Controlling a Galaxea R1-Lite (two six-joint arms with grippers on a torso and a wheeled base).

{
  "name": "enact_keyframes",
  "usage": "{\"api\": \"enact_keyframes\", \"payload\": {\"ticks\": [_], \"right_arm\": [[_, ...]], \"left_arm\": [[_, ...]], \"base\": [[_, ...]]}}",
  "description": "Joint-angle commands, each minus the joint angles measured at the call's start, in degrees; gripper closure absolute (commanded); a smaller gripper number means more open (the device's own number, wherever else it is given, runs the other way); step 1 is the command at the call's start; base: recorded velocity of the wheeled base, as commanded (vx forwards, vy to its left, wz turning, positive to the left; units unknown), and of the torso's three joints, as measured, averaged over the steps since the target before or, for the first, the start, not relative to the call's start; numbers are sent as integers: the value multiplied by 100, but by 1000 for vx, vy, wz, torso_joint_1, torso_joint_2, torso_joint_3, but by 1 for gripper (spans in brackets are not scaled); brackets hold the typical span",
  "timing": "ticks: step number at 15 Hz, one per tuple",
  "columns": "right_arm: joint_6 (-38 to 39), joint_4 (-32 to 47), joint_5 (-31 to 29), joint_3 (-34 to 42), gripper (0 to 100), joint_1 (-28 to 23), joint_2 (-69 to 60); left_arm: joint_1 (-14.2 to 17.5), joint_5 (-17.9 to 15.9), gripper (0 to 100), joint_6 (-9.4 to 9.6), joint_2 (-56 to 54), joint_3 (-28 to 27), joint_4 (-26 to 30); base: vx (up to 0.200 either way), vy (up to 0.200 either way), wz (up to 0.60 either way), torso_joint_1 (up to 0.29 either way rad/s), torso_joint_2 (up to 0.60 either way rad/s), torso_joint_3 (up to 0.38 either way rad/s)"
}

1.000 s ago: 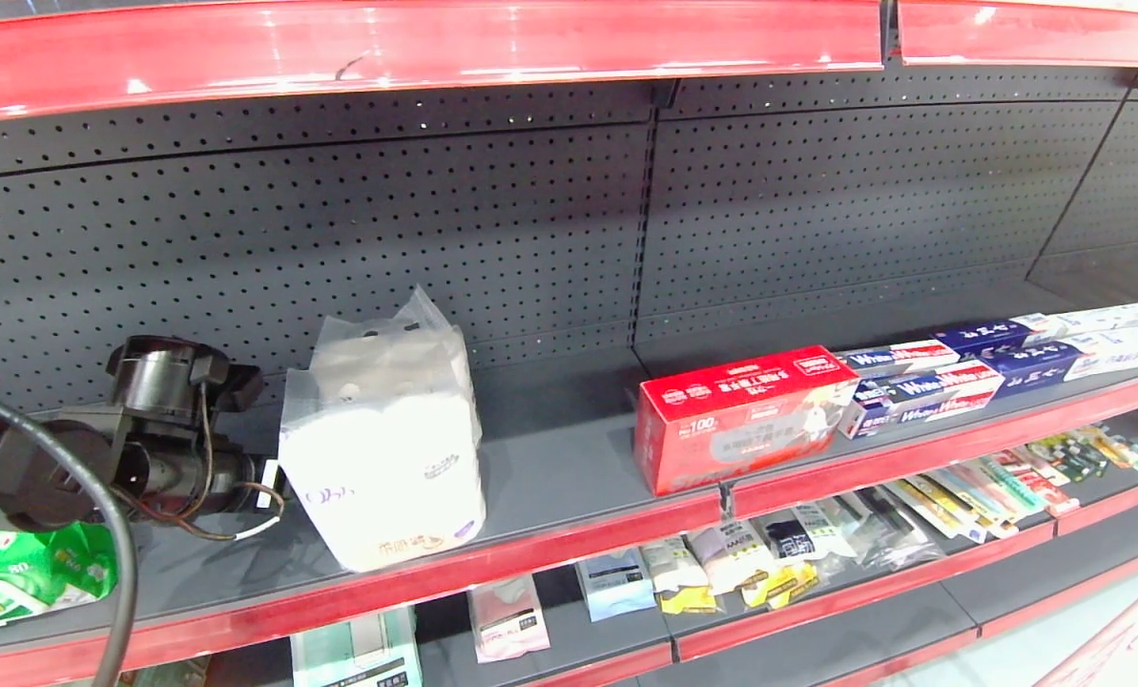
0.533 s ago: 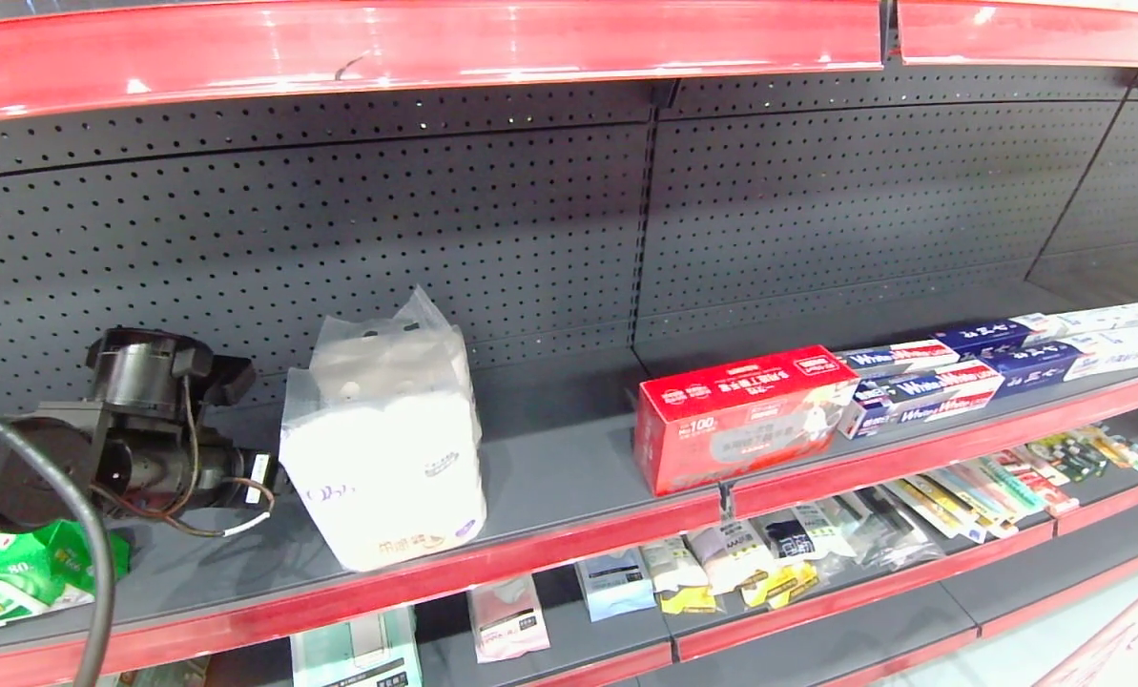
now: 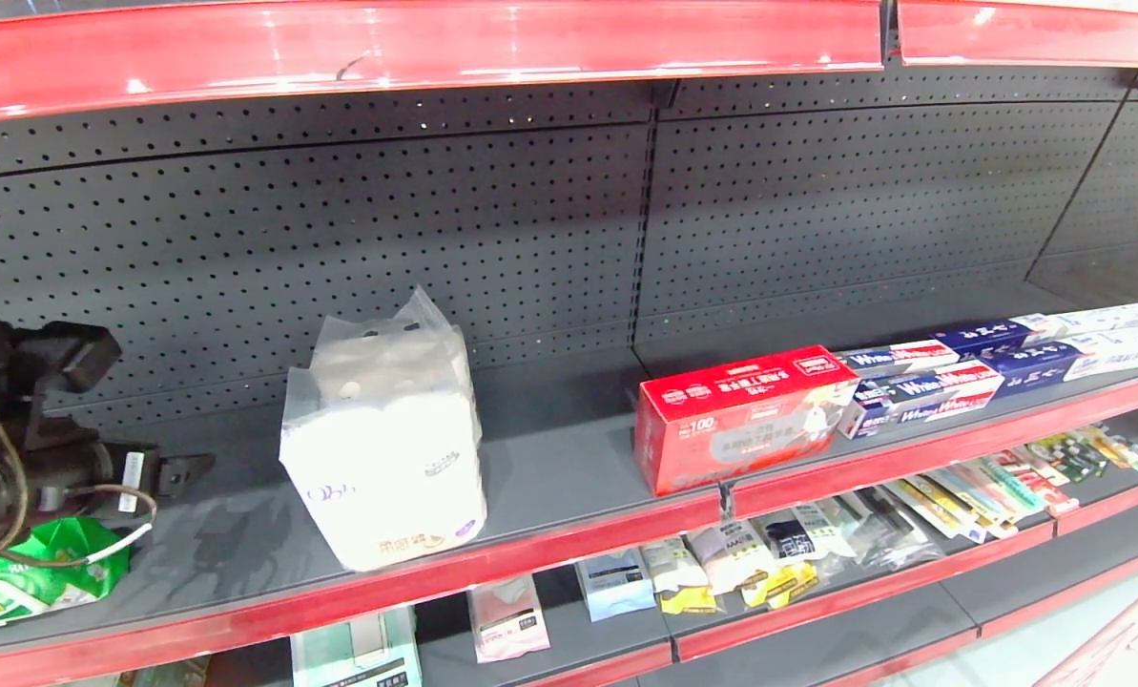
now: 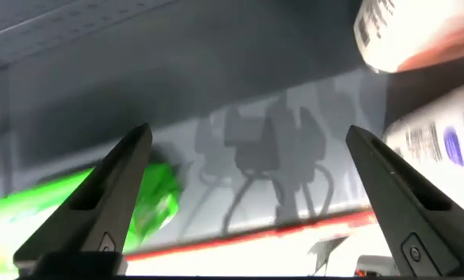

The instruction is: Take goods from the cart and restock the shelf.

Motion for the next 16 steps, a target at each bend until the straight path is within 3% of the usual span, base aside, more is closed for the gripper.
{"api": "enact_keyframes", "payload": {"ticks": [1,2,4,6,8,10,13,14,15,16], "right_arm": [[-2,2,-1,1,0,1,7],[-2,2,-1,1,0,1,7],[-2,2,-1,1,0,1,7],[-2,2,-1,1,0,1,7],[-2,2,-1,1,0,1,7],[-2,2,-1,1,0,1,7],[-2,2,-1,1,0,1,7],[-2,2,-1,1,0,1,7],[-2,2,-1,1,0,1,7],[-2,2,-1,1,0,1,7]], "left_arm": [[188,-315,0,11,-1844,714,1],[171,-719,0,11,-2864,1110,1],[92,-1106,0,-33,-4358,1698,142],[74,-1220,0,-473,-5447,1848,669],[-5,-1563,0,-772,-5940,1830,1082],[-5,-1607,0,-1000,-6467,2059,1188],[4,-1466,0,-921,-7451,2920,1293],[4,-1053,0,-1009,-7434,3157,819],[4,-780,0,-1009,-7434,3491,739],[4,-482,0,-1079,-7434,3491,845]], "base": [[0,0,0,0,0,0],[0,0,0,0,0,0],[0,0,0,0,0,0],[0,0,0,0,0,0],[0,0,0,0,0,0],[0,0,0,0,0,0],[0,0,0,0,0,0],[0,0,0,0,0,0],[0,0,0,0,0,0],[0,0,0,0,0,0]]}}
